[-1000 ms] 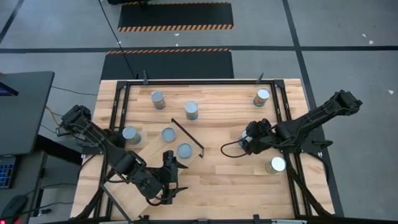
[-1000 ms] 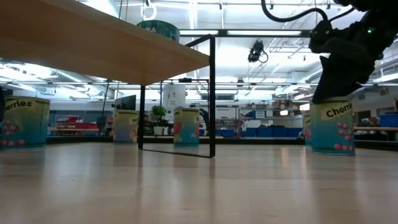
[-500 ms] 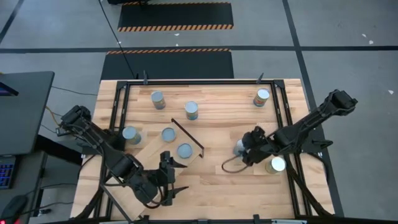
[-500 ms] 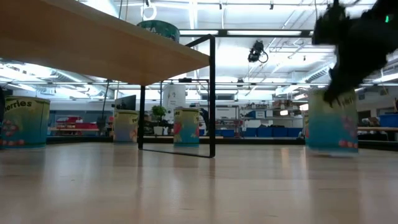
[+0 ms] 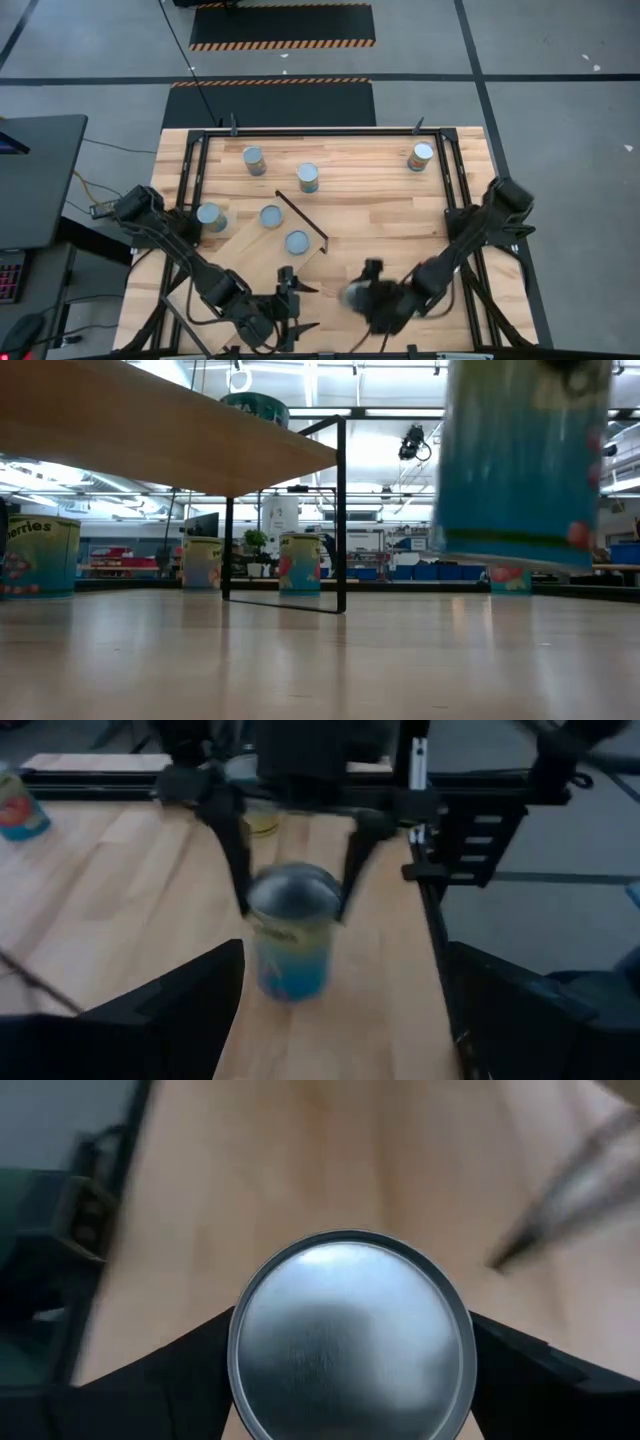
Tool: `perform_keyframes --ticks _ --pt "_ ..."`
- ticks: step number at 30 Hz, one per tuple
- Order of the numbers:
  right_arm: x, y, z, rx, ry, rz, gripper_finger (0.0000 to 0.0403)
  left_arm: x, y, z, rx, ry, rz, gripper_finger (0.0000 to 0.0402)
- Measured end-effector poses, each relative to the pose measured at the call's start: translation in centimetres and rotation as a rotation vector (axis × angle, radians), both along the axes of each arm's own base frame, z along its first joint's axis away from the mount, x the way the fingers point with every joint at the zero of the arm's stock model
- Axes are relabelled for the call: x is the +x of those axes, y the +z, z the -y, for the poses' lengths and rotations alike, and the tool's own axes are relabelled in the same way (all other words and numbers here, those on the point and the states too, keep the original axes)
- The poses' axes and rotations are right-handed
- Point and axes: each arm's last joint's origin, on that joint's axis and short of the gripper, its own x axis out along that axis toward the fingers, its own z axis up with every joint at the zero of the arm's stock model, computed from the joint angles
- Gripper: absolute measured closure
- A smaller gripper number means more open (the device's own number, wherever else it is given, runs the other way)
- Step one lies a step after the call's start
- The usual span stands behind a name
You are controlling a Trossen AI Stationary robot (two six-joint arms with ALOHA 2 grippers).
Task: Pick and place cans onto a shelf
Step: Put the right canned cherries on the shelf
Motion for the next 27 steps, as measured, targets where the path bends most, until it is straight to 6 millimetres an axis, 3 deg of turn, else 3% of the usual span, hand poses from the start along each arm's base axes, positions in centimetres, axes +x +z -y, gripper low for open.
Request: perform_keyframes --ticks 5,11,16,18,22,27 --pt "3.3 -1.0 -2.5 0.015 0.001 -0.003 0.0074 -0.2 -0.6 1.0 0.028 -0.048 0.002 0.0052" --pt "6.4 -3.1 -2.5 0.055 -0.049 -0.031 0.0066 -0.4 -1.0 0.7 0.07 -0.048 -0.04 0.0052" --pt "7.3 -3.5 -2.0 0.047 -0.043 -0.025 0.0047 -0.4 -1.1 0.7 0.094 -0.041 -0.044 0.0052" --pt "7.3 -2.8 -1.9 0.041 -0.032 -0.01 0.0037 -0.4 -0.9 0.7 0.095 -0.039 -0.027 0.0052" --pt "6.8 0.4 -2.2 0.046 0.016 0.101 0.0021 -0.1 -0.9 0.6 0.071 -0.066 -0.031 0.0052" --pt "4.3 2.6 -2.8 0.002 0.084 0.078 0.0017 0.6 -1.0 0.1 0.054 -0.062 -0.04 0.0052"
